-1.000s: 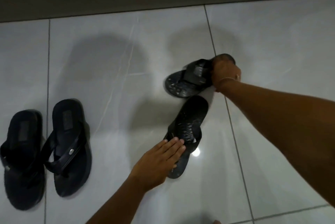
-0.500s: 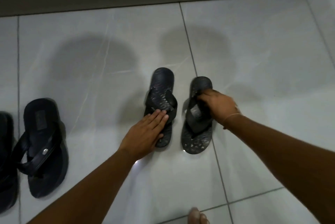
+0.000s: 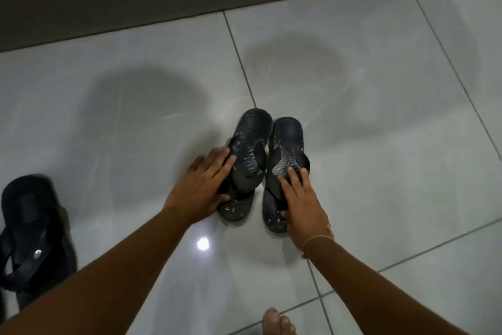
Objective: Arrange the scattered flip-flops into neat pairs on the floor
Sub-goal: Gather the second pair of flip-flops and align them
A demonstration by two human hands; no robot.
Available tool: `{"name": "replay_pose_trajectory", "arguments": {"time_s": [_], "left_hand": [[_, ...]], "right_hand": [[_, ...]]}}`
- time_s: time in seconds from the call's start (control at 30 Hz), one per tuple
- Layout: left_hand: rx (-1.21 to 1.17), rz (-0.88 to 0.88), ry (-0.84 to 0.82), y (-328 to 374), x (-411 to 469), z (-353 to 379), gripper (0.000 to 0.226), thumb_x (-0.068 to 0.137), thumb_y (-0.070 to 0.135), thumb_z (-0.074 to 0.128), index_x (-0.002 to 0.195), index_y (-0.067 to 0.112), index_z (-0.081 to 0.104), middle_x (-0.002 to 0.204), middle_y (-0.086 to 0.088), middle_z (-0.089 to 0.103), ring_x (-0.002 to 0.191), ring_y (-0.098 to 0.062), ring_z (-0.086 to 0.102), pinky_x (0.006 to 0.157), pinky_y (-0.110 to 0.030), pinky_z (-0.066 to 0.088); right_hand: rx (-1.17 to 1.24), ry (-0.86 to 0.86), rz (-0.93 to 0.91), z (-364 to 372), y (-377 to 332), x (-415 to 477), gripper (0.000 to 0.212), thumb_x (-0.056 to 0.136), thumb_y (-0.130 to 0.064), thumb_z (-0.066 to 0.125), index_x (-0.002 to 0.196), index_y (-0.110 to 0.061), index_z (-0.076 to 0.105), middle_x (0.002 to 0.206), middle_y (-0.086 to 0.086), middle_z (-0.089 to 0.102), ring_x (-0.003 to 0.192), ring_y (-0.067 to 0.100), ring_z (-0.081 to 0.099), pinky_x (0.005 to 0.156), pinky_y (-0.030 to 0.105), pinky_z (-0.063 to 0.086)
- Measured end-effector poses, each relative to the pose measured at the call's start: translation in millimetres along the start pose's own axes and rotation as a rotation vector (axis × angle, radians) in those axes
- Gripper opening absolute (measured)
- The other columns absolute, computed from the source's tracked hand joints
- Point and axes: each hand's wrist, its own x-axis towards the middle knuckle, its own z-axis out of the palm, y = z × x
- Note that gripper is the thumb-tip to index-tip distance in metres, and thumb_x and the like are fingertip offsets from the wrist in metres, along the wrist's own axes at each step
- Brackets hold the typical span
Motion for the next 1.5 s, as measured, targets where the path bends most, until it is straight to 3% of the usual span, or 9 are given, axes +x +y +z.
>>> {"name": "replay_pose_trajectory", "arguments": {"time_s": [0.2,0.37,0.5,0.63,0.87,1.07,1.2,1.37,1.5], "left_hand": [[-0.243,-0.136,0.119,103.8,2.1,31.7,0.088,0.088,0.053,0.052,0.153,0.020,0.002,0.163,-0.007,0.002,0.149,-0.027,0.000,0.120,-0.047,0.013],[-0.355,-0.297,0.137,189.0,4.0,55.5,0.083,0.094,0.054,0.044,0.151,0.022,-0.008,0.161,-0.004,-0.005,0.148,-0.026,-0.001,0.121,-0.046,0.008],[-0.395,-0.393,0.136,218.7,9.8,63.1,0.080,0.095,0.055,0.039,0.152,0.021,-0.005,0.162,-0.005,-0.006,0.148,-0.026,-0.003,0.120,-0.046,0.009],[-0.372,-0.417,0.163,225.3,22.5,60.5,0.083,0.092,0.056,0.047,0.153,0.019,0.004,0.162,-0.008,0.004,0.148,-0.028,0.004,0.119,-0.048,0.013],[-0.330,-0.397,0.132,213.7,32.7,55.3,0.085,0.092,0.059,0.043,0.152,0.021,-0.003,0.163,-0.006,-0.004,0.148,-0.028,-0.008,0.120,-0.047,0.004],[-0.261,-0.350,0.142,204.0,33.6,51.1,0.087,0.090,0.060,0.046,0.152,0.021,-0.001,0.163,-0.009,0.003,0.148,-0.031,-0.007,0.121,-0.051,0.004],[-0.248,-0.368,0.145,204.3,33.2,47.2,0.088,0.090,0.061,0.044,0.151,0.019,-0.002,0.163,-0.011,0.002,0.148,-0.033,-0.008,0.120,-0.052,0.003],[-0.403,-0.395,0.244,206.8,2.0,22.3,0.075,0.094,0.053,0.035,0.153,0.017,0.004,0.162,-0.012,0.004,0.148,-0.029,-0.008,0.121,-0.051,0.006],[-0.385,-0.482,0.167,145.8,-82.4,-9.6,0.068,0.095,0.042,0.029,0.153,0.018,0.003,0.162,-0.011,0.000,0.148,-0.028,-0.007,0.121,-0.050,0.008]], "right_hand": [[-0.098,-0.096,0.038,-28.2,71.9,-1.9,0.094,0.073,0.000,0.076,0.151,-0.020,0.027,0.165,0.000,0.005,0.150,0.025,-0.005,0.116,0.044,0.033],[-0.287,-0.233,-0.133,-66.6,125.6,7.3,0.097,0.075,-0.002,0.074,0.152,-0.023,0.020,0.165,0.002,0.004,0.150,0.026,-0.007,0.121,0.045,0.019],[-0.385,-0.299,-0.189,-78.6,138.1,19.1,0.098,0.079,-0.008,0.074,0.153,-0.025,0.013,0.165,0.000,-0.002,0.149,0.024,-0.013,0.123,0.043,0.008],[-0.393,-0.282,-0.172,-83.4,141.1,27.6,0.099,0.078,-0.005,0.073,0.154,-0.024,0.013,0.165,0.001,-0.001,0.150,0.025,-0.013,0.123,0.043,0.008],[-0.406,-0.255,-0.102,-77.3,140.1,25.6,0.102,0.074,-0.006,0.077,0.153,-0.023,0.014,0.165,0.002,0.002,0.150,0.026,-0.011,0.121,0.045,0.008],[-0.404,-0.227,-0.056,-71.8,138.2,12.6,0.098,0.077,-0.006,0.075,0.153,-0.021,0.014,0.165,0.003,0.002,0.150,0.027,-0.011,0.122,0.044,0.009],[-0.503,-0.206,-0.003,-69.8,127.1,5.0,0.096,0.081,-0.012,0.072,0.154,-0.016,0.008,0.165,0.005,-0.001,0.149,0.029,-0.013,0.122,0.049,0.002],[-0.553,-0.065,0.187,-72.7,86.2,-30.4,0.092,0.089,-0.017,0.061,0.153,-0.010,-0.005,0.164,0.013,-0.007,0.148,0.033,-0.016,0.121,0.054,-0.004],[-0.429,-0.126,0.174,-59.7,4.2,-70.2,0.102,0.081,-0.009,0.062,0.152,-0.009,-0.011,0.163,0.015,-0.014,0.147,0.033,-0.019,0.121,0.052,-0.004]]}}
